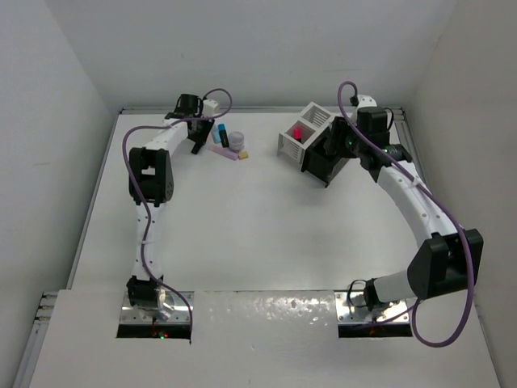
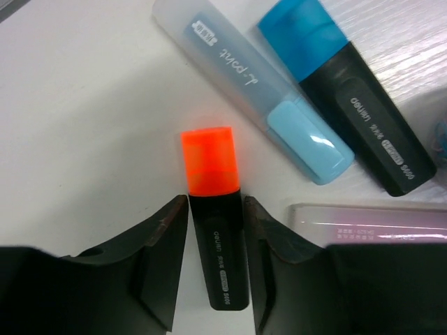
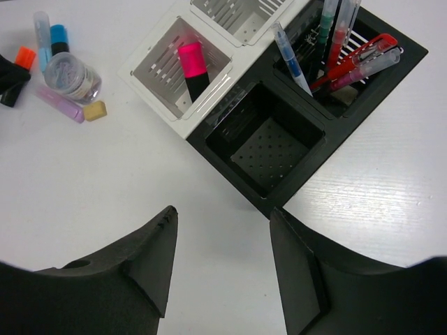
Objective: Sort the stationery into containers
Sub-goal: Pick up the pen from the center of the board, then place the pen in the storage box.
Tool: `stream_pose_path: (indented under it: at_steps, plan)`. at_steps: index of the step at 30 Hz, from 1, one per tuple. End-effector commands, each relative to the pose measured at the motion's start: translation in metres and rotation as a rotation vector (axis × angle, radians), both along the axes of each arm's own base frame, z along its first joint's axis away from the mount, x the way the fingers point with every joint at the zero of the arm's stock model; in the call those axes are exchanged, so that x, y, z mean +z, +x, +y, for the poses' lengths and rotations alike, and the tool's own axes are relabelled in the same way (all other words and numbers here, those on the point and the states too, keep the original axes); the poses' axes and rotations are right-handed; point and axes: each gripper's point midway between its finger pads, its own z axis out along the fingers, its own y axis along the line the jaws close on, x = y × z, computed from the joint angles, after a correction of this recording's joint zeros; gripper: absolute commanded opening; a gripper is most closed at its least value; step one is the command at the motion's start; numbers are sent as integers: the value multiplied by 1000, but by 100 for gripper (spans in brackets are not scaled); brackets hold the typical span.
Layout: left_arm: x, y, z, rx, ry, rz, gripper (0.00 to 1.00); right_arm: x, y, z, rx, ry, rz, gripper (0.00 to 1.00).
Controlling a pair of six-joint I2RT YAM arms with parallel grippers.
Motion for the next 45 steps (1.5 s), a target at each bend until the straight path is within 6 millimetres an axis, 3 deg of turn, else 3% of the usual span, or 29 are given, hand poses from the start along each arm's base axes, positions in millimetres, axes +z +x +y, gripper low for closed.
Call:
stream_pose_path:
  at_steps: [1, 2, 5, 7, 10, 12, 13, 15, 16, 18, 19, 20, 21, 22, 24, 25, 26, 27, 30, 32, 38, 41, 44, 45]
  plan:
    - [-28, -18, 15, 25, 92, 106, 33, 21, -3, -3, -14, -5, -66, 55]
    - [-31, -22, 16, 27, 93, 125, 30, 21, -3, -3, -12, -8, -68, 56]
    - [-28, -28, 15, 30, 91, 138, 5, 23, -4, -4, -16, -13, -75, 56]
    - [-21, -28, 17, 58, 74, 131, 0, 24, -3, -4, -17, -14, -78, 56]
    - [27, -16, 15, 94, 4, 35, 0, 29, 0, -2, -9, -1, -101, 56]
    - [81, 3, 15, 120, -44, -109, 0, 36, 3, 2, -1, 19, -129, 56]
    - [121, 7, 14, 122, -60, -193, 0, 37, 3, 3, 2, 26, -135, 56]
    - [161, 13, 13, 139, -82, -292, 0, 44, 5, 4, -1, 40, -163, 57]
    - [206, 17, 9, 135, -99, -407, 0, 44, 6, 2, -11, 40, -168, 57]
    - [239, 15, -1, 129, -135, -502, 0, 49, 7, -4, -38, 56, -192, 57]
    - [275, 9, -25, 76, -181, -605, 0, 39, 5, -6, -54, 69, -173, 57]
    - [305, 6, -60, 7, -234, -706, 0, 35, 3, -14, -75, 78, -178, 57]
    - [324, 2, -60, 4, -247, -765, 0, 39, 5, -17, -88, 88, -193, 57]
    - [346, -14, -101, -90, -307, -829, 0, 27, 2, -22, -112, 104, -168, 57]
    - [367, -30, -146, -178, -407, -893, 0, 22, -2, -33, -151, 120, -151, 56]
    - [383, -45, -188, -271, -489, -948, 0, 13, -7, -39, -170, 121, -123, 56]
    - [387, -53, -211, -298, -562, -942, 0, 17, -11, -40, -172, 122, -130, 56]
    - [386, -62, -245, -360, -629, -947, 0, 11, -16, -43, -175, 106, -120, 56]
    - [375, -76, -298, -437, -778, -915, 0, 11, -28, -53, -206, 68, -112, 56]
    - [360, -77, -321, -447, -850, -895, 0, 10, -36, -64, -240, 58, -99, 56]
    - [337, -58, -334, -407, -917, -921, 0, 7, -44, -69, -256, 41, -69, 56]
    - [303, -47, -343, -407, -893, -896, 0, 6, -45, -72, -258, 27, -54, 57]
    - [287, -45, -354, -401, -927, -840, 0, 1, -45, -75, -260, 3, -30, 57]
    - [271, -47, -360, -395, -931, -803, 0, 3, -45, -77, -258, -7, -27, 57]
